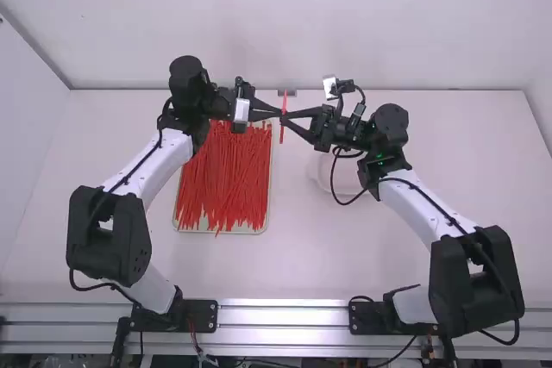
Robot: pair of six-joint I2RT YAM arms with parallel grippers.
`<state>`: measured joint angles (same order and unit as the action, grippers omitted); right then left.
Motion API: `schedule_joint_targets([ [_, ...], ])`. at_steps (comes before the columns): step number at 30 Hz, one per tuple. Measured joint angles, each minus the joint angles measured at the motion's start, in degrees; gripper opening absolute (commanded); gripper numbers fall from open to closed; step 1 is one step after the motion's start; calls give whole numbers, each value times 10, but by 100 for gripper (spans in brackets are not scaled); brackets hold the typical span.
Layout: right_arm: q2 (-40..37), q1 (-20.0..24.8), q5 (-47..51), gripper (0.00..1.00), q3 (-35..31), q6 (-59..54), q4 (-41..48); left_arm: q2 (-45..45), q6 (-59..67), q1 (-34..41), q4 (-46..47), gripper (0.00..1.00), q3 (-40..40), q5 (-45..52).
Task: Fasten the cable tie
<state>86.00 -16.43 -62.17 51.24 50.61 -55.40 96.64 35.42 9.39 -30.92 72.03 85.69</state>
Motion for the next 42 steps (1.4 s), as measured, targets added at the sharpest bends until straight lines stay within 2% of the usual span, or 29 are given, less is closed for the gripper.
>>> schedule_joint_targets([
  [1,0,0,0,0,0,0,0,0,0,0,0,2,0,0],
  [2,0,0,-2,8,0,0,0,0,0,0,0,2,0,0],
  [3,0,1,-3,9,0,0,0,0,0,0,0,2,0,0],
  [5,0,2,-13,23,0,-4,-2,0,0,0,4,2,0,-2],
  [7,0,5,-27,29,0,-9,-7,0,-2,-1,10,2,-1,-3],
  [17,0,56,-44,40,0,6,-8,0,-29,-3,9,2,-23,24],
  [30,0,39,-39,39,0,16,-10,0,-29,16,-30,2,-51,28],
  [38,0,34,-35,33,0,17,-10,0,-31,29,-33,2,-51,26],
  [40,0,34,-35,27,0,17,-10,0,-30,33,-33,2,-51,26],
  [42,0,34,-35,9,0,17,-10,0,-30,33,-33,2,-51,26],
])
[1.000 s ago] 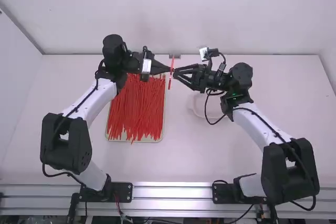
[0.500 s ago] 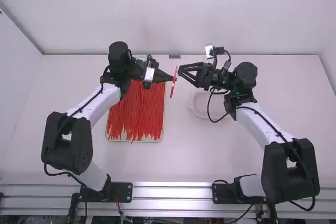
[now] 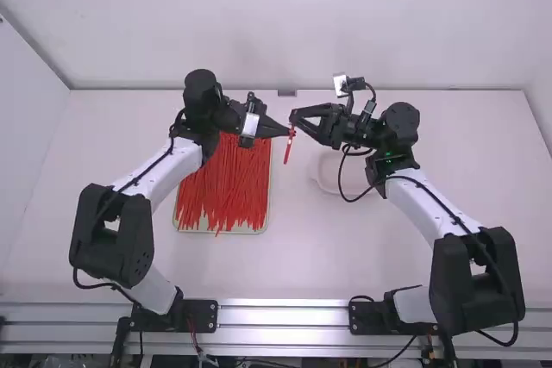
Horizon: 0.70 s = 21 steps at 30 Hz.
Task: Fasten the cable tie
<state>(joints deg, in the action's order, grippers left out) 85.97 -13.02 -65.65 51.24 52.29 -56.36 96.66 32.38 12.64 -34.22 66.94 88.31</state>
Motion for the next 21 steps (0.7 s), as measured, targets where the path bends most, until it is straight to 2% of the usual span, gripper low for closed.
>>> schedule_joint_targets([
  [1,0,0,0,1,0,0,0,0,-1,0,0,2,0,0],
  [2,0,0,0,0,0,3,0,0,0,-1,0,2,0,0],
  [21,0,0,-4,0,0,0,-5,0,-11,0,1,2,0,-16],
])
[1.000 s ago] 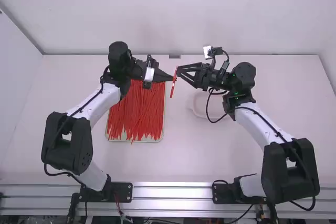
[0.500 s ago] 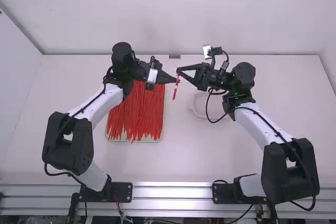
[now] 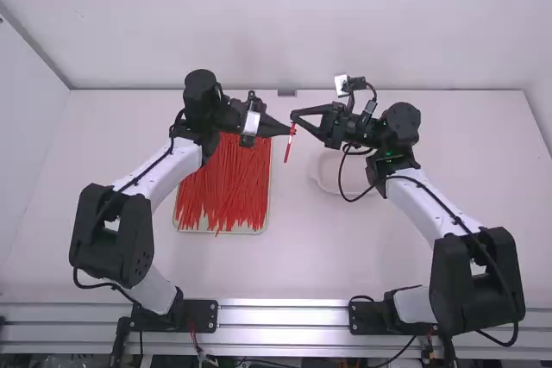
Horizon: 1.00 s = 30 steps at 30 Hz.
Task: Fasten the cable tie
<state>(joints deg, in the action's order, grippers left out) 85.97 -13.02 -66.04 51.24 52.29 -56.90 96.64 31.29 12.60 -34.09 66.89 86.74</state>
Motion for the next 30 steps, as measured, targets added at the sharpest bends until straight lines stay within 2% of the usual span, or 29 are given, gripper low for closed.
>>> schedule_joint_targets([
  [16,9,0,-29,0,0,18,-68,-1,2,0,59,2,-2,-5],
  [30,9,16,-43,0,0,28,-75,-9,2,0,50,2,-90,-47],
])
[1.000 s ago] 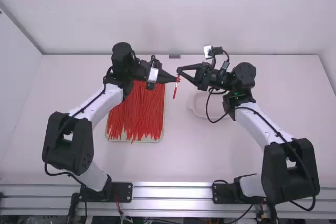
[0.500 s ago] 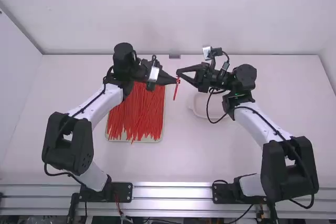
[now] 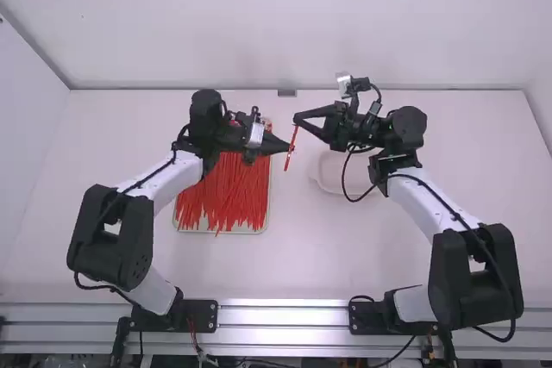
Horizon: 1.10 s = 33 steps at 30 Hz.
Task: Fasten the cable tie
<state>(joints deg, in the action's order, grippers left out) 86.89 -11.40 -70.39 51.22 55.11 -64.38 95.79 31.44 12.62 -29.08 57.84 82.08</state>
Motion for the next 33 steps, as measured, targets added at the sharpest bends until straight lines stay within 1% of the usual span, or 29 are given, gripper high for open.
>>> schedule_joint_targets([
  [8,0,-1,-10,0,-1,0,-14,0,-2,0,-49,2,-72,-10],
  [13,0,-1,-12,0,-1,0,-15,0,-3,0,-66,2,-101,-12],
  [24,0,-1,-2,0,-1,0,-19,0,-52,0,-122,2,-121,-18],
  [33,0,0,3,0,-1,0,-19,0,-62,0,-122,2,-121,-18],
])
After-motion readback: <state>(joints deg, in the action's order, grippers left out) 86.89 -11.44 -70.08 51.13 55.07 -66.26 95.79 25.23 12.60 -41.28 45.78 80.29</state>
